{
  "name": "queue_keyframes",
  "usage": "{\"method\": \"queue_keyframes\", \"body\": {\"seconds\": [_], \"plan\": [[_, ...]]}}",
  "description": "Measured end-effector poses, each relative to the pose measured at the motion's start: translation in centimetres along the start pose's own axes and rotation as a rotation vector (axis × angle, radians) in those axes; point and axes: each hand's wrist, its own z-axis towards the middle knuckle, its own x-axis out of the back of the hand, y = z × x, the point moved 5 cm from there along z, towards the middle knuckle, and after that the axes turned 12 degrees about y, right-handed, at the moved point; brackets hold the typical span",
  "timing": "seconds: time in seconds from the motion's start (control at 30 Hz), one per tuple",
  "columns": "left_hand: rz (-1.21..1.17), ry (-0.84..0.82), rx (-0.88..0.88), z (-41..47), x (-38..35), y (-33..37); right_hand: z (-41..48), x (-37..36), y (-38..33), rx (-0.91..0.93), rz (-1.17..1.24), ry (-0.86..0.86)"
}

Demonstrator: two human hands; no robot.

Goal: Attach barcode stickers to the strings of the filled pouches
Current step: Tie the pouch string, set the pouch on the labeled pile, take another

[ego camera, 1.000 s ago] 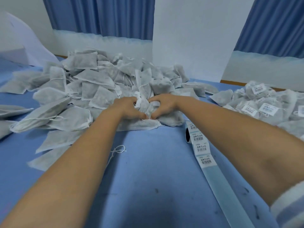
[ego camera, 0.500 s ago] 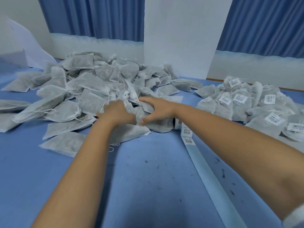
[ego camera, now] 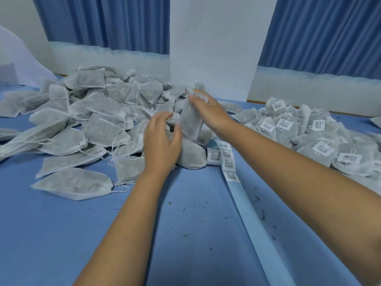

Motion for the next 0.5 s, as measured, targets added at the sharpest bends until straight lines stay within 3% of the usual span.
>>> {"method": "queue_keyframes", "body": {"seconds": [0.17,0.37,0.5], "plan": [[-0.379,-0.272,0.395,-0.5,-2.1,0.5,-0.8,1.2,-0.5,-0.197,0.254,-0.033],[-0.544,-0.098,0.663,0.1,-1.8,0.2,-4.1,1.9,1.3,-0.300,0.336,-0.173],[-0.583,-0.085,0.744,-0.1,-2.2,0.1,-6.6,2.2,2.8,-0.317,0.296,-0.326]]}}
